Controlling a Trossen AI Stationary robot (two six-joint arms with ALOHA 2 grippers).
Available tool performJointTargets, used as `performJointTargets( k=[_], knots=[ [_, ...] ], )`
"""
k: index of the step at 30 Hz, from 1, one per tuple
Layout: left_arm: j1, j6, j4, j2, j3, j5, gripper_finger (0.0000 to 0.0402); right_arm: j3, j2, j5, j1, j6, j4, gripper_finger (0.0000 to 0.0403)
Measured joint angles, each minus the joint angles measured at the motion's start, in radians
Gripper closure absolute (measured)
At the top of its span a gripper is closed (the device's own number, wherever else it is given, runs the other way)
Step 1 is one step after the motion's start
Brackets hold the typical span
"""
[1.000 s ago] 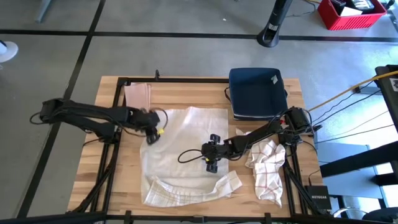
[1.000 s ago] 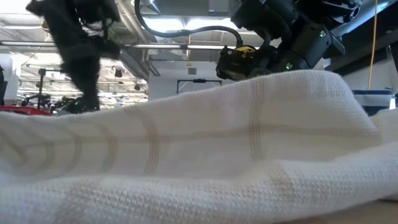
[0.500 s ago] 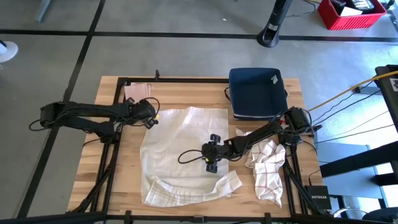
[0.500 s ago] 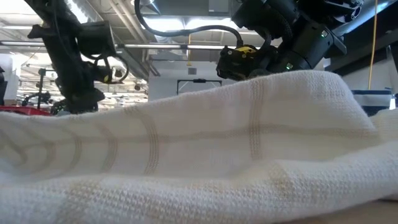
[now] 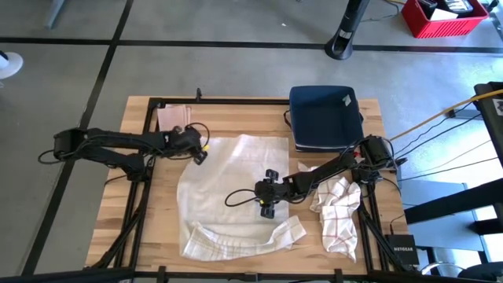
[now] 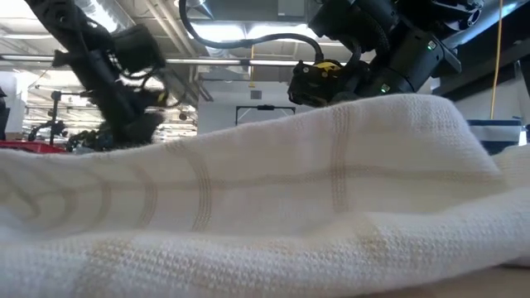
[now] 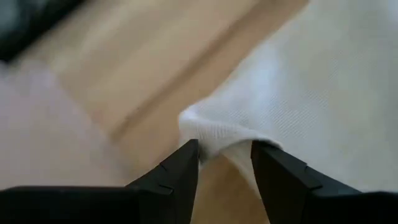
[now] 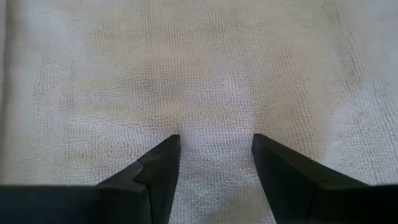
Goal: Fold towel
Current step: Fold the white patterned towel
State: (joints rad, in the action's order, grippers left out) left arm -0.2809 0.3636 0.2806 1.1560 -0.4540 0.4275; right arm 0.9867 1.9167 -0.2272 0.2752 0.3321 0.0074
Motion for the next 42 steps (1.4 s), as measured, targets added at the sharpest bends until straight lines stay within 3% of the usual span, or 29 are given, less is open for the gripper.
performJointTargets(
  k=[4, 13, 20, 23, 29, 32, 35, 42],
  knots=[
    [0.013, -0.116, -0.193, 0.002, 0.027, -0.111, 0.0261, 0.0, 0.0, 0.0, 0.0, 0.0, 0.0, 0.0199],
    [0.065, -0.105, -0.193, 0.062, 0.086, -0.391, 0.0261, 0.0, 0.0, 0.0, 0.0, 0.0, -0.001, 0.0199],
    [0.089, -0.153, -0.221, 0.062, 0.064, -0.388, 0.0261, 0.0, 0.0, 0.0, 0.0, 0.0, -0.001, 0.0199],
    [0.089, -0.196, -0.088, 0.041, -0.013, -0.28, 0.0261, 0.0, 0.0, 0.0, 0.0, 0.0, -0.001, 0.0199],
    [0.086, -0.236, 0.197, -0.006, -0.179, 0.283, 0.0261, 0.0, 0.0, 0.0, 0.0, 0.0, 0.0, 0.0199],
    [0.071, -0.24, 0.205, -0.019, -0.187, 0.358, 0.0261, 0.0, 0.0, 0.0, 0.0, 0.0, -0.001, 0.0199],
    [0.048, -0.19, 0.216, -0.019, -0.18, 0.308, 0.0261, 0.0, 0.0, 0.0, 0.0, 0.0, -0.001, 0.0199],
    [-0.008, -0.101, 0.134, -0.005, -0.064, -0.064, 0.0261, 0.0, 0.0, 0.0, 0.0, 0.001, -0.001, 0.0199]
  ],
)
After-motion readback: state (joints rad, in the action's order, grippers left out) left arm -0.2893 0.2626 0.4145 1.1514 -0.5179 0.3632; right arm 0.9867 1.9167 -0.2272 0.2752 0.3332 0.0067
